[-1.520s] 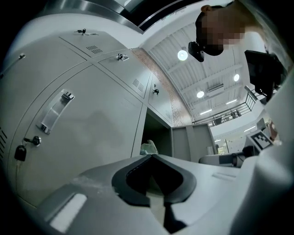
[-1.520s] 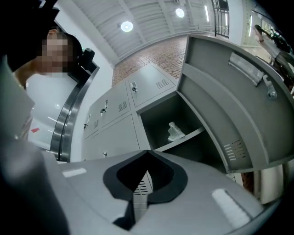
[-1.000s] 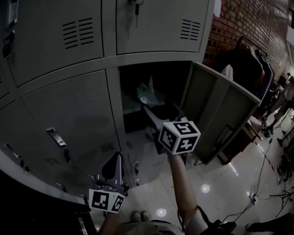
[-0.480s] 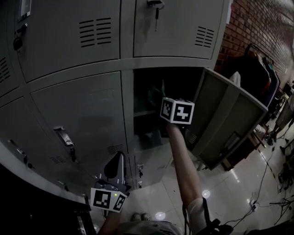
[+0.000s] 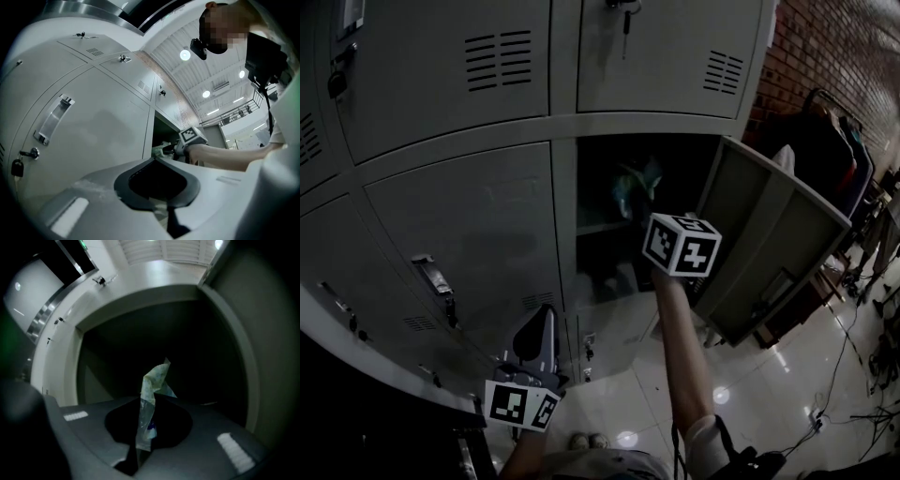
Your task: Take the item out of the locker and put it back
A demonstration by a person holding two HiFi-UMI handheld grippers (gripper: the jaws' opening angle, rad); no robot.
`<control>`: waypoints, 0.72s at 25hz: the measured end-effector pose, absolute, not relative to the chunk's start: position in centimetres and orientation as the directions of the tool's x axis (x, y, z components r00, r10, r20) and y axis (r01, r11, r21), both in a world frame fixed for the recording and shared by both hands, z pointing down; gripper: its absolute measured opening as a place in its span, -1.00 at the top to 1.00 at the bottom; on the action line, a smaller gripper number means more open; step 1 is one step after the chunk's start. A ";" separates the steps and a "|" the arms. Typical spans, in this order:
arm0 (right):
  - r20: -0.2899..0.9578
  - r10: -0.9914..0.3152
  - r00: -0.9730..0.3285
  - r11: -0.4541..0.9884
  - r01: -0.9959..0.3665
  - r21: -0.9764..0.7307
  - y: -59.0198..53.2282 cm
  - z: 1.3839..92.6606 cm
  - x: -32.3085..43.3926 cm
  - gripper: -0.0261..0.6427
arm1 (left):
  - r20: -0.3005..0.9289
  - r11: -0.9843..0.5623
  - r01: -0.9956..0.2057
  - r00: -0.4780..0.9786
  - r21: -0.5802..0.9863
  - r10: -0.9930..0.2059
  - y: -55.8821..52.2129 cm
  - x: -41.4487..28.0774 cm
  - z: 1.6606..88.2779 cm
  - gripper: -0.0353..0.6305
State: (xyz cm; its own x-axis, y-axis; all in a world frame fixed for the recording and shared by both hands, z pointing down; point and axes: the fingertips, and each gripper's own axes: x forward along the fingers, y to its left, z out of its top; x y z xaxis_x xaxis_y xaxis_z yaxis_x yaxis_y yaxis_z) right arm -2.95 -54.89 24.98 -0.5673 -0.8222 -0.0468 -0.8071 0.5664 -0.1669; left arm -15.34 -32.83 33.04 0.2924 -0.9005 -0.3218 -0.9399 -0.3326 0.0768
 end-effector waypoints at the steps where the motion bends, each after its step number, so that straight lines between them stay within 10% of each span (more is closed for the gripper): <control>1: -0.085 -0.810 -0.581 0.586 -0.791 -0.176 -53.0 24.7 -2.5 0.88 | -0.324 -0.336 -0.939 0.296 0.073 -0.898 -32.6 -15.2 32.8 0.88; 8: -0.362 -0.715 -0.598 0.687 -0.697 -0.206 -36.6 26.7 1.4 0.88 | -0.337 -0.338 -0.940 0.307 0.036 -0.890 -31.4 -15.1 31.1 0.88; 18: -0.367 -0.736 -0.569 0.658 -0.728 -0.191 -30.3 31.9 2.6 0.88 | -0.304 -0.362 -0.932 0.340 0.016 -0.890 -30.2 -13.7 32.6 0.88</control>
